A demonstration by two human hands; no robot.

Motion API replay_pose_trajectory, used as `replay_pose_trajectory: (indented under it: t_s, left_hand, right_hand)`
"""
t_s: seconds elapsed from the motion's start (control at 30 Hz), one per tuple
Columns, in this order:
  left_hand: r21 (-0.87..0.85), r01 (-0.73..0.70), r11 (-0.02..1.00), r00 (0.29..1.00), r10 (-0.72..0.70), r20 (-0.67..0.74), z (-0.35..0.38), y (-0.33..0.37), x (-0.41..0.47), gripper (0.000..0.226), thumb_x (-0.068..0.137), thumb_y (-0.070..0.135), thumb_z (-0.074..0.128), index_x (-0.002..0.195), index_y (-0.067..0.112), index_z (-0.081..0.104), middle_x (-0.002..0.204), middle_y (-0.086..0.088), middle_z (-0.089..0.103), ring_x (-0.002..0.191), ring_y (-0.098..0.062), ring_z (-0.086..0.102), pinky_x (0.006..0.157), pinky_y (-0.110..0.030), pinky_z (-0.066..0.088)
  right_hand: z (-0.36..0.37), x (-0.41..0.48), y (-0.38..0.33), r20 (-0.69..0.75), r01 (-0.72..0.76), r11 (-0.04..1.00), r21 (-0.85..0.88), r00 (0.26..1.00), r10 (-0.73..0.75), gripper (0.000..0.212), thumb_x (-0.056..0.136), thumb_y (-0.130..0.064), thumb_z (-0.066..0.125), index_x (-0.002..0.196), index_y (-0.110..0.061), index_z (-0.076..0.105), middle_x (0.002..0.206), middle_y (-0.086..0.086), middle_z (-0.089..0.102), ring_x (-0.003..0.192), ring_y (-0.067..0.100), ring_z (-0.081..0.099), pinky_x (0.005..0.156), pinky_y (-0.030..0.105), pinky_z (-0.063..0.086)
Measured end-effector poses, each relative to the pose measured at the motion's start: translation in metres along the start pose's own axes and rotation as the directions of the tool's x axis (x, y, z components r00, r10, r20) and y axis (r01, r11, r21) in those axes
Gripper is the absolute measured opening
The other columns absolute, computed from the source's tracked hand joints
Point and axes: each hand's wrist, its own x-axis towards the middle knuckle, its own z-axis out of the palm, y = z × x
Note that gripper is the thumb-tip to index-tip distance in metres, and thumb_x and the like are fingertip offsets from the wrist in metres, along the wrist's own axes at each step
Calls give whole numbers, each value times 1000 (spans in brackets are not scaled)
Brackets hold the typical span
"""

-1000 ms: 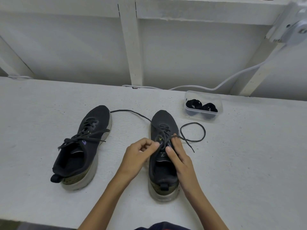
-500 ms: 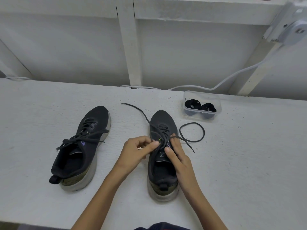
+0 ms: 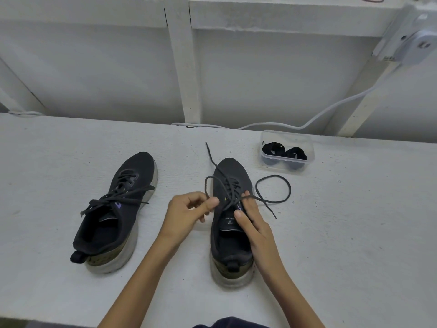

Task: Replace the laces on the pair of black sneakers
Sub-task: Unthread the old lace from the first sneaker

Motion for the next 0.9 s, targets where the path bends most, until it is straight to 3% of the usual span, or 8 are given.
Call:
replay_pose_trajectory:
  t_s: [0.13, 0.23, 0.37, 0.47, 0.57, 0.7, 0.8, 0.9]
  left_hand:
    - [-201, 20, 979, 969, -69, -238, -5, 0, 8, 21, 88, 20, 67, 78, 2, 69, 63, 2, 59, 56, -9, 50, 59, -20, 48]
    - [-207, 64, 976, 985, -95, -143, 2, 0, 2, 31, 84, 29, 69, 81, -2, 70, 67, -1, 62, 64, -7, 54, 57, -21, 48]
    - [-59, 55, 997, 998, -54, 13, 8, -4, -4, 36, 72, 36, 73, 77, 0, 71, 72, -14, 65, 62, -12, 53, 58, -23, 46]
    - [-31, -9, 999, 991, 4, -137, -1, -2, 4, 35, 76, 34, 73, 72, 0, 67, 63, -7, 60, 57, -14, 50, 65, -30, 46]
    - [-138, -62, 989, 952, 17, -304, -11, 5, 13, 29, 83, 28, 70, 71, 2, 65, 63, 0, 58, 56, -12, 49, 63, -24, 49]
    - [-122, 17, 992, 987, -36, -154, -3, 4, 10, 46, 74, 45, 78, 79, 0, 69, 69, -3, 60, 64, -9, 53, 59, -23, 49]
    - [-6, 45, 999, 998, -45, 32, 5, -2, 1, 44, 73, 45, 80, 81, 2, 72, 75, -10, 66, 62, -11, 53, 59, -26, 47]
    - [49, -12, 999, 999, 14, -48, 2, -1, 4, 29, 79, 30, 74, 77, 0, 71, 68, -8, 65, 56, -11, 51, 61, -26, 45]
  right_hand:
    - [-1, 0, 1, -10, -9, 1000, -3, 1000, 9, 67, 87, -51, 58, 149, -34, 37, 154, -27, 30, 143, -11, 18, 124, 35, 16]
    - [-1, 0, -1, -8, 3, 1000, -12, 1000, -3, 65, 88, -48, 55, 149, -33, 38, 154, -26, 32, 143, -9, 20, 124, 35, 17]
    - [0, -1, -5, 11, 35, 999, -24, 999, -35, 53, 93, -42, 53, 145, -36, 44, 149, -26, 41, 141, -5, 30, 121, 35, 24]
    - [-1, -1, -3, 2, 3, 1000, -9, 1000, -3, 63, 89, -47, 55, 148, -35, 39, 153, -28, 33, 142, -10, 22, 123, 33, 18]
    - [-2, -1, -1, 0, -20, 1000, -4, 1000, 20, 65, 91, -49, 59, 150, -33, 36, 154, -28, 30, 142, -13, 19, 124, 31, 15]
    - [-3, -1, 1, 2, -3, 1000, -13, 1000, 3, 59, 89, -44, 56, 146, -38, 39, 148, -35, 34, 139, -16, 22, 118, 18, 19]
    - [-4, -1, -1, 11, -11, 1000, -26, 1000, 12, 40, 96, -31, 54, 130, -49, 44, 124, -53, 44, 123, -27, 34, 97, -1, 28]
    - [-3, 0, -1, 11, 0, 1000, -13, 1000, 0, 45, 94, -39, 57, 135, -49, 42, 133, -49, 41, 131, -22, 29, 103, 2, 25]
